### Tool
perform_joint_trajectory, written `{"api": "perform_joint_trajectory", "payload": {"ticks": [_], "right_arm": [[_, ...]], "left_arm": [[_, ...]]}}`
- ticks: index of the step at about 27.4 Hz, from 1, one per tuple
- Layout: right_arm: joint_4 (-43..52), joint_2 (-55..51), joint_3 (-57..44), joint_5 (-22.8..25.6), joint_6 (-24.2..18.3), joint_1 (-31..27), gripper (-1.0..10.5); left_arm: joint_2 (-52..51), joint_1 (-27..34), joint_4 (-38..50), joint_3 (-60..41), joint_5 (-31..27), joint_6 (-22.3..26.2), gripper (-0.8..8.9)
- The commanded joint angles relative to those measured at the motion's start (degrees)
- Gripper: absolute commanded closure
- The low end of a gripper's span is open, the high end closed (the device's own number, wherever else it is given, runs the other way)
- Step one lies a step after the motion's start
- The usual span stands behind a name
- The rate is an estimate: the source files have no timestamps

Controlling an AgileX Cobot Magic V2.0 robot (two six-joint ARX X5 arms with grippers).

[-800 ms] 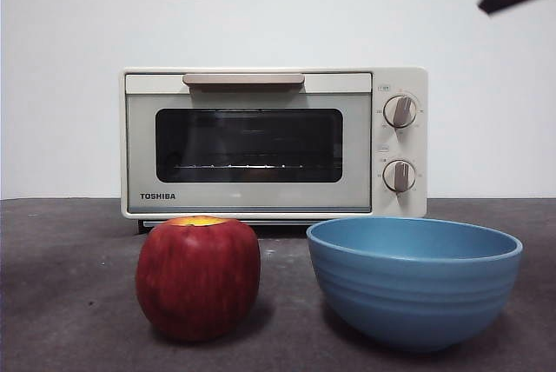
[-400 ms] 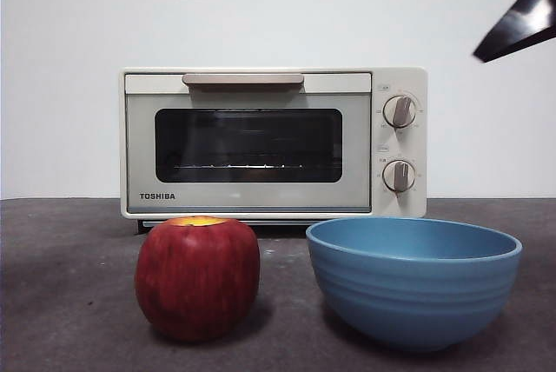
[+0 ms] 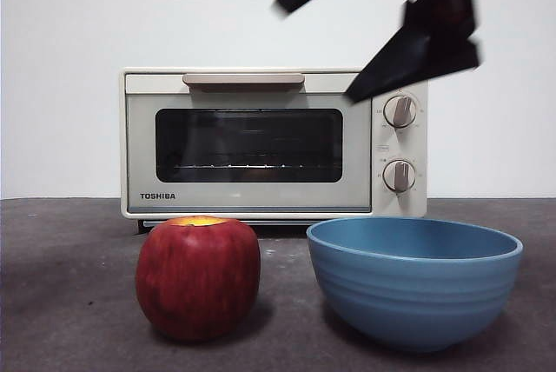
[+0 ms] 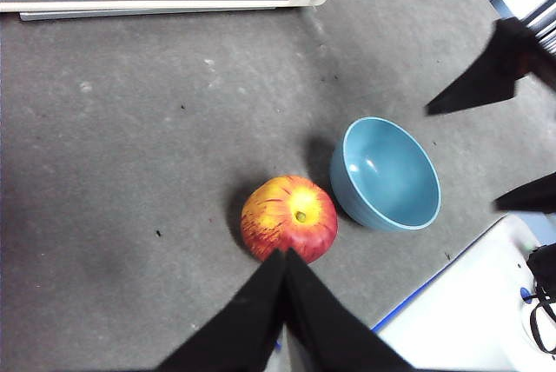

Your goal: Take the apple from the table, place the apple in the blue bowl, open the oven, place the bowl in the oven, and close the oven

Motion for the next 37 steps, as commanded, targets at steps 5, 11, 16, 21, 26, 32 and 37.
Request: {"api": "perform_joint_trajectory", "payload": {"ticks": [5, 11, 16, 21, 26, 32, 37], "right_arm": [[0.98, 11.85, 6.67, 4.98, 0.04, 5.14, 4.0], [0.94, 20.79, 11.87, 6.99, -1.01, 7.63, 4.0], [0.98, 26.99, 15.17, 9.05, -1.73, 9.22, 4.0], [0.94, 33.40, 17.90, 12.92, -2.47, 10.21, 4.0], [0.79, 36.63, 18.14, 14.14, -2.47, 10.49, 4.0], [0.37, 37.90, 18.14, 14.16, -2.38, 11.34, 4.5], [-0.87, 37.90, 18.14, 14.10, -1.75, 11.43, 6.0]], "left_arm": [[0.31, -0.15, 0.68, 0.90, 0.15, 0.48, 8.06], [0.31, -0.15, 0.68, 0.90, 0.15, 0.48, 8.06], [0.31, -0.15, 0.66, 0.90, 0.15, 0.48, 8.06], [0.31, -0.15, 0.68, 0.90, 0.15, 0.48, 8.06], [0.31, -0.15, 0.66, 0.90, 0.15, 0.48, 8.06], [0.31, -0.15, 0.70, 0.90, 0.15, 0.50, 8.06], [0.31, -0.15, 0.70, 0.90, 0.15, 0.50, 8.06]]}}
